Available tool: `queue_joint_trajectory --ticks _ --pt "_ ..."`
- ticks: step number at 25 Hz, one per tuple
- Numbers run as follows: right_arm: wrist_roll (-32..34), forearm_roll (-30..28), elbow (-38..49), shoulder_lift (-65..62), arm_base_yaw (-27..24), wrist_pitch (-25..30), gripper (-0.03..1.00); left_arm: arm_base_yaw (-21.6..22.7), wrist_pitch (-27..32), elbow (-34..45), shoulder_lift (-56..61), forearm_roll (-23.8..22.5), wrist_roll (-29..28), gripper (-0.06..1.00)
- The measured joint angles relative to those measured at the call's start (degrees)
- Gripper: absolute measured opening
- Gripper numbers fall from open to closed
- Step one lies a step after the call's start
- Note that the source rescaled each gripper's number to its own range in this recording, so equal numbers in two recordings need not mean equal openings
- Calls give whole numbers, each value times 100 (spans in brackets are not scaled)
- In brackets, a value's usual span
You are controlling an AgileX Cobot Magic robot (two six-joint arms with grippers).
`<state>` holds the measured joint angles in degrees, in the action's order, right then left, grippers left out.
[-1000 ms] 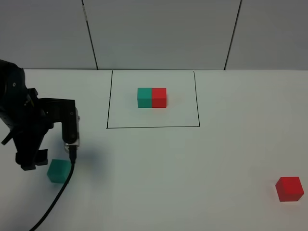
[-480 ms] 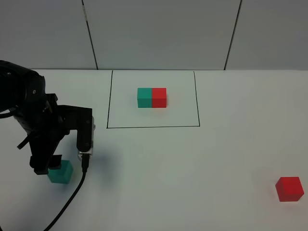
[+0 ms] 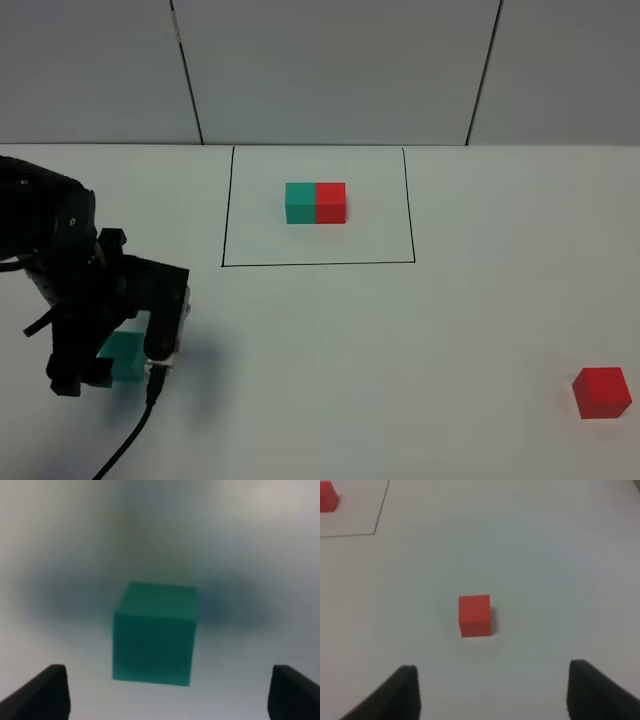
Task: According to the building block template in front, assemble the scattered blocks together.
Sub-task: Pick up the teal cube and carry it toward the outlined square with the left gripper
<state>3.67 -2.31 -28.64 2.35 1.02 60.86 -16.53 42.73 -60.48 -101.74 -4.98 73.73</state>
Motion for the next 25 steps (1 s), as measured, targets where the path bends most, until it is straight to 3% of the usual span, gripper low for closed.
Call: queue_joint_trajectory --ticks 11,17,25 --pt "0 0 0 0 0 0 58 390 -349 116 16 13 226 89" --pt "0 0 0 0 0 -5 58 426 -514 116 -223 608 745 89" --pt "0 0 0 0 0 -5 58 428 -511 120 -369 572 831 89"
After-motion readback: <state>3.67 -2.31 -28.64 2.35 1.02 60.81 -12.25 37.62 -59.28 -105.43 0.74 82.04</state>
